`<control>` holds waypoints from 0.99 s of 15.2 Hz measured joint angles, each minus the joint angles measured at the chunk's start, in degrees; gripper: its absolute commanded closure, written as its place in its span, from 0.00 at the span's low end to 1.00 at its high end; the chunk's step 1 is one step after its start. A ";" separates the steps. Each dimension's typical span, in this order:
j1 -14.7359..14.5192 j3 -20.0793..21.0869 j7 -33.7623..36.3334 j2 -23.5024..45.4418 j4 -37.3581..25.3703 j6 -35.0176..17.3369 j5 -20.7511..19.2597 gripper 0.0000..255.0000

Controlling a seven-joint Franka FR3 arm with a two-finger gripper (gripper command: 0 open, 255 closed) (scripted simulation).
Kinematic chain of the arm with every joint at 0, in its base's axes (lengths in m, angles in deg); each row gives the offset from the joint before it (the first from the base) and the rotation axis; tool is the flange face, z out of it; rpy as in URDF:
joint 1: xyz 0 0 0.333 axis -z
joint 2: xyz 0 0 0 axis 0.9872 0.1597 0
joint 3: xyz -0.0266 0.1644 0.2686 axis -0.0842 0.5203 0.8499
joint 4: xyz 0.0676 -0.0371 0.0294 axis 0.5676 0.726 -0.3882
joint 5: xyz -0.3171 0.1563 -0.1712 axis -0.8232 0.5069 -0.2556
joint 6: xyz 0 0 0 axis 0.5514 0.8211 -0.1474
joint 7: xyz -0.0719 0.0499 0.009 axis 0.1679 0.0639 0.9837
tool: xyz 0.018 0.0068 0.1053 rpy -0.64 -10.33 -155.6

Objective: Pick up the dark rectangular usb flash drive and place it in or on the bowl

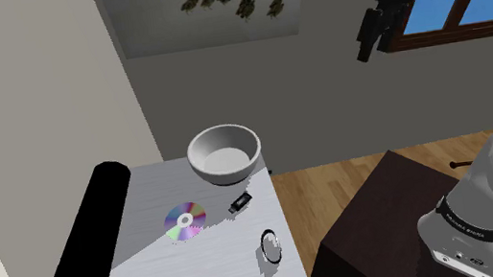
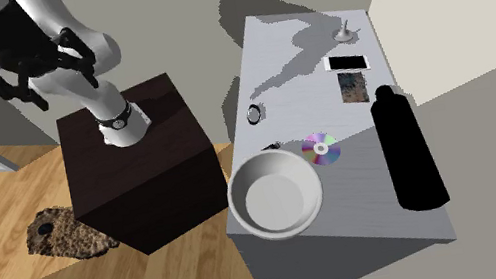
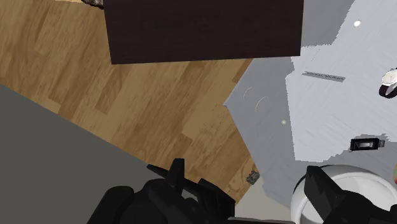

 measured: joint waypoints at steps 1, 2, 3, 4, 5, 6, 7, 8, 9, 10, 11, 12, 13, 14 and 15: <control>0.00 0.00 0.00 0.00 0.00 0.00 0.00 0.00; 0.03 0.80 1.26 -0.43 0.78 -0.45 0.44 0.00; 0.16 1.82 3.08 -0.76 1.65 -1.14 1.00 0.00; 0.18 3.37 5.51 -1.27 3.13 -2.30 1.88 0.00; 0.27 4.78 7.97 -1.91 4.32 -3.05 2.70 0.00; 0.23 6.51 10.72 -2.95 6.03 -3.97 3.75 0.00; 0.40 7.86 13.11 -3.26 7.08 -4.92 4.53 0.00; 0.46 9.41 15.63 -3.69 8.28 -5.94 5.44 0.00; 0.48 11.10 18.29 -3.97 9.19 -6.83 6.43 0.00; 0.53 12.92 21.03 -3.74 9.75 -7.88 7.46 0.00; 0.71 14.28 23.34 -3.86 10.78 -9.02 8.23 0.00; 0.75 16.40 26.22 -3.07 10.92 -10.26 9.32 0.00; 0.81 18.03 28.82 -3.12 11.75 -11.30 10.25 0.00; 0.69 20.11 31.67 -3.08 12.84 -12.72 11.45 0.00; 0.95 22.14 34.52 -2.00 12.62 -13.91 12.33 0.00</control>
